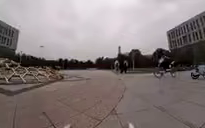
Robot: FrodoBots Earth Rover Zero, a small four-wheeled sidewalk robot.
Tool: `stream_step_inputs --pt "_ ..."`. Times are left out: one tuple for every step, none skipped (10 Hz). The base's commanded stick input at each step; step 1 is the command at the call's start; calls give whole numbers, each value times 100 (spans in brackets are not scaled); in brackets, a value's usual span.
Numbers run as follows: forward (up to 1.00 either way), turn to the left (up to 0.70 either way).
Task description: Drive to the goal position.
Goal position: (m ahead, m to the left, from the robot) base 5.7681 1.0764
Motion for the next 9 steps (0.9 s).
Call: stream_step_inputs --pt "70 2" --pt "70 0" --pt "70 0" --pt "70 0" --pt "70 0" --pt "70 0" --pt "70 0" --pt "70 0" --pt "70 0"
